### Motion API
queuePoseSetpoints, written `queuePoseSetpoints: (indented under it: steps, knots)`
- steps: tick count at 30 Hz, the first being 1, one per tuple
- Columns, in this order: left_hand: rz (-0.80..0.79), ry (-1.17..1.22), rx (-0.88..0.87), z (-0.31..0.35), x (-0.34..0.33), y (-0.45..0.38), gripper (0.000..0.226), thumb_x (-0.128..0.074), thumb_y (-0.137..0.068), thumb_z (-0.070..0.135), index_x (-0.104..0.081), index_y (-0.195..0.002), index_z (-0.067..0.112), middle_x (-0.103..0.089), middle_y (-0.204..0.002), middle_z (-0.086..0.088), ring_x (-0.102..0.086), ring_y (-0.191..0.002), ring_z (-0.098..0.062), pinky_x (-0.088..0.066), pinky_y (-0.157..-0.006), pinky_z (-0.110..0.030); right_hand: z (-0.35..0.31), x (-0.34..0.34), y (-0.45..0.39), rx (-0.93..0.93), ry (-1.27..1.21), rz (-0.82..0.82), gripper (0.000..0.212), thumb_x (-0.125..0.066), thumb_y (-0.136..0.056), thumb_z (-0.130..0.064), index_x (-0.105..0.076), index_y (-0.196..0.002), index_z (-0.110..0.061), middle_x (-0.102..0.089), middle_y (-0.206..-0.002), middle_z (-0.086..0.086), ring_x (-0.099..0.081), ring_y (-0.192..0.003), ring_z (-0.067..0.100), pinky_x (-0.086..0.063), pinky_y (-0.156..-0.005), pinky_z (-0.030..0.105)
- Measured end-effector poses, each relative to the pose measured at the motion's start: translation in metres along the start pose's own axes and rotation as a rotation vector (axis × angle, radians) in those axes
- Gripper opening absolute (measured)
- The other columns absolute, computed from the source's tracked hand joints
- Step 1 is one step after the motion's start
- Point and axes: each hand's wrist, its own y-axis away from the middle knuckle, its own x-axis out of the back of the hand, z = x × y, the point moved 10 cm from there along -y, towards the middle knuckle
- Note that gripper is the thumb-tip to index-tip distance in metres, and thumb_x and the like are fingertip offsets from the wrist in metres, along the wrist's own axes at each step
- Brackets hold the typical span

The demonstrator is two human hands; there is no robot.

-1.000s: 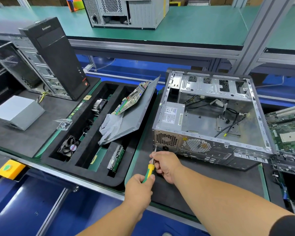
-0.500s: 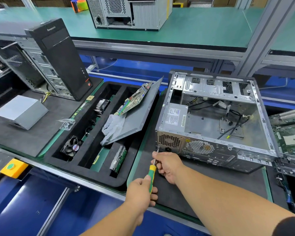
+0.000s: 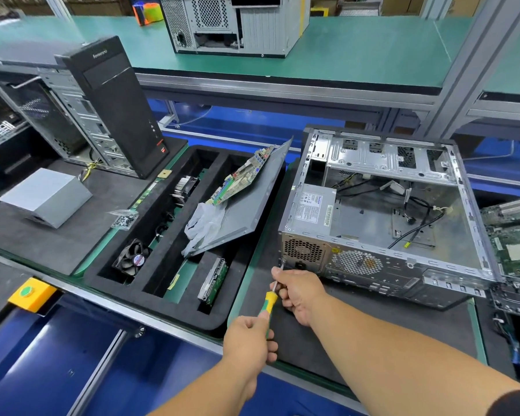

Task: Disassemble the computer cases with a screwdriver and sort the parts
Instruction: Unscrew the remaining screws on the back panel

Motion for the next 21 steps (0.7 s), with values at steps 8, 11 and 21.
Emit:
queuePoseSetpoints:
  steps: [8,11,21]
  knots:
    - [-0.033,0.056,0.106,-0.008,0.000,-0.003,0.042,-0.054,-0.104,0.049,-0.065,-0.108,0.009,-0.070,-0.073,-0.009,-0.056,-0.053,-0.019,-0.045,-0.046,-0.028,0.000,0.001,-0.001,0.010,-0.018,0.009,0.017,-0.076,-0.092,-0.020,-0.068,-0.093,-0.006,-0.072,-0.071,0.012,-0.039,-0.042,0.008,-0.024,-0.040,0.018]
    - [0.017,-0.082,-0.055,0.005,0.006,-0.002,0.032,-0.078,-0.091,0.033,-0.056,-0.107,0.017,-0.069,-0.088,-0.009,-0.059,-0.053,-0.017,-0.048,-0.047,-0.028,0.001,0.001,-0.001,0.012,-0.025,0.017,0.016,-0.076,-0.092,-0.020,-0.068,-0.092,-0.006,-0.072,-0.071,0.012,-0.039,-0.041,0.008,-0.024,-0.040,0.018]
    - [-0.053,0.098,0.120,-0.006,-0.005,0.007,0.040,-0.043,-0.111,0.039,-0.062,-0.110,0.004,-0.069,-0.074,-0.013,-0.057,-0.054,-0.019,-0.047,-0.048,-0.029,0.000,0.002,-0.001,0.017,-0.013,0.011,0.018,-0.076,-0.093,-0.022,-0.069,-0.093,-0.006,-0.072,-0.071,0.011,-0.039,-0.042,0.008,-0.025,-0.040,0.019]
